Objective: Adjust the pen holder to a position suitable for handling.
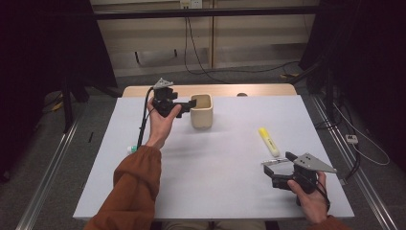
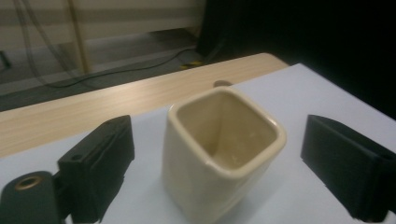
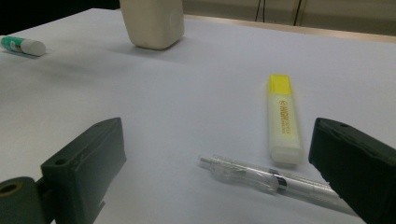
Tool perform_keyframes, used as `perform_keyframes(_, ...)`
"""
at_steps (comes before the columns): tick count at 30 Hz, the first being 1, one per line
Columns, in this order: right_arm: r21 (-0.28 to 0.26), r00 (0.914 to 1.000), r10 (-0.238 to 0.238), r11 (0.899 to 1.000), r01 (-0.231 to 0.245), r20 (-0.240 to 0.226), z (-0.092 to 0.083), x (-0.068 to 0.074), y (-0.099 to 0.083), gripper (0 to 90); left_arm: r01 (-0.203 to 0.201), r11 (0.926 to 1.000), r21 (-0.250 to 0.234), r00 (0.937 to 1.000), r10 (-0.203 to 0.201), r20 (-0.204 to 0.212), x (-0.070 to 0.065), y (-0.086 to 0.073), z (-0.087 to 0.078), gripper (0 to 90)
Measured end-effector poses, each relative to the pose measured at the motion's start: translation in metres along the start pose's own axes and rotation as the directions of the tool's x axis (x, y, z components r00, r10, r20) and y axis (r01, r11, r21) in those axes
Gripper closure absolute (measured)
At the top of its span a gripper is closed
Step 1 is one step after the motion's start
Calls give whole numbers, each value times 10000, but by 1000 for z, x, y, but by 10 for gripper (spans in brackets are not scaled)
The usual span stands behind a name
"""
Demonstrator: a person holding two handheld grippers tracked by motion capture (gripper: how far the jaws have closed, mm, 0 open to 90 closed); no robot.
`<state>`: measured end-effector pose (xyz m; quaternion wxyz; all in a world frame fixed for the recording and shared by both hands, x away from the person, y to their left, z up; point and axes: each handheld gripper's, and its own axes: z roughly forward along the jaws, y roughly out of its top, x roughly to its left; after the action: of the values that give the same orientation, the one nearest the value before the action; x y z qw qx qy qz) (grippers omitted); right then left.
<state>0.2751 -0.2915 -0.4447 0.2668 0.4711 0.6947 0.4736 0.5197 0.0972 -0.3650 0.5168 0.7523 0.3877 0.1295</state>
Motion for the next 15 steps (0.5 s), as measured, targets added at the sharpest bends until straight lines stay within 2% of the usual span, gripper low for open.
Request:
perform_keyframes(3, -5, 10000, -20, 10000, 20, -32, 0, 0, 0, 34, -222, 9996, 161, 9997, 224, -87, 2, 7, 10, 71)
perform_keyframes(8, -30, 10000, -20, 10000, 20, 15, -4, 1, -1, 33, -199, 9990, 390, 9998, 201, -44, 3, 17, 22, 90)
perform_keyframes(9, -71, 10000, -12, 10000, 12, 30, -5, 1, -1, 33, -346, 9983, 476, 9994, 350, -68, 4, 18, 24, 96)
perform_keyframes(14, -66, 10000, -52, 10000, 52, 5, -6, 2, -1, 33, -383, 9970, 672, 9992, 388, -55, 6, 22, 36, 126)
perform_keyframes(15, -53, 10000, -85, 9999, 85, -1, -6, 3, -1, 33, -457, 9955, 832, 9989, 466, -83, 5, 22, 39, 141)
